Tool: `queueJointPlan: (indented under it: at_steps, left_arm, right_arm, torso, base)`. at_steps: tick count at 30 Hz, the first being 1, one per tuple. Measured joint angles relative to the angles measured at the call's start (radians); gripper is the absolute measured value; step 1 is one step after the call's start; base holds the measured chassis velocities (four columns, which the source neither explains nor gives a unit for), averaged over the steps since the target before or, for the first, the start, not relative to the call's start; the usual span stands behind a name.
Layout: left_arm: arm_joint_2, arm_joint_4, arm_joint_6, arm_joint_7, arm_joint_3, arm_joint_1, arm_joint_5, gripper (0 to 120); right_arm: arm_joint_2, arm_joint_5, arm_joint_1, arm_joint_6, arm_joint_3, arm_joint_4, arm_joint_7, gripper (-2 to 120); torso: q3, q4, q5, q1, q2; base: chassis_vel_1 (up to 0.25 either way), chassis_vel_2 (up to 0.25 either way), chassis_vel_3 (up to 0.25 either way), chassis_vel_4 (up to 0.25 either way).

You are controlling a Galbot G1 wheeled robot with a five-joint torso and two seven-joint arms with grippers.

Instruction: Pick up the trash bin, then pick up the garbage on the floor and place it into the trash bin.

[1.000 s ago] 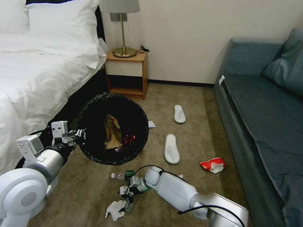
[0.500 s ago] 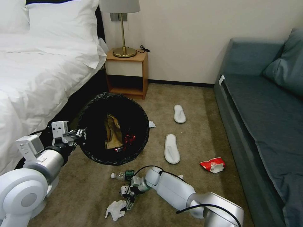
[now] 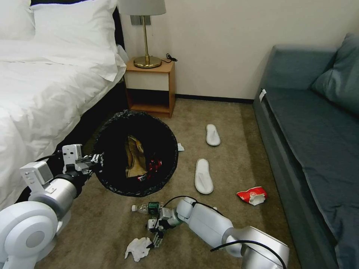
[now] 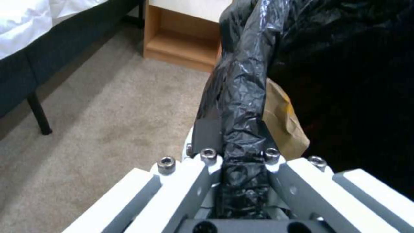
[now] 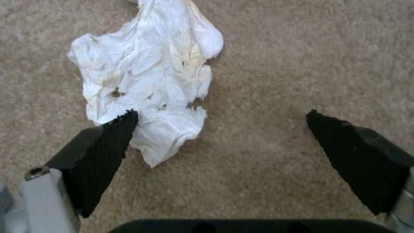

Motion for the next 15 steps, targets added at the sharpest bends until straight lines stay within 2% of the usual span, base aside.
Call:
queueJointPlan:
  at_steps: [15]
  left_arm:
    - [0.005, -0.003, 0.0, 0.002, -0.003, 0.002, -0.001, 3]
  right_arm:
    - [-0.001, 0.007, 0.029, -0.002, 0.002, -0.023, -0.01, 100]
  torso:
    - [0.0, 0.0, 0.0, 0.0, 0.0]
  base:
    - [0.0, 0.0, 0.0, 0.0]
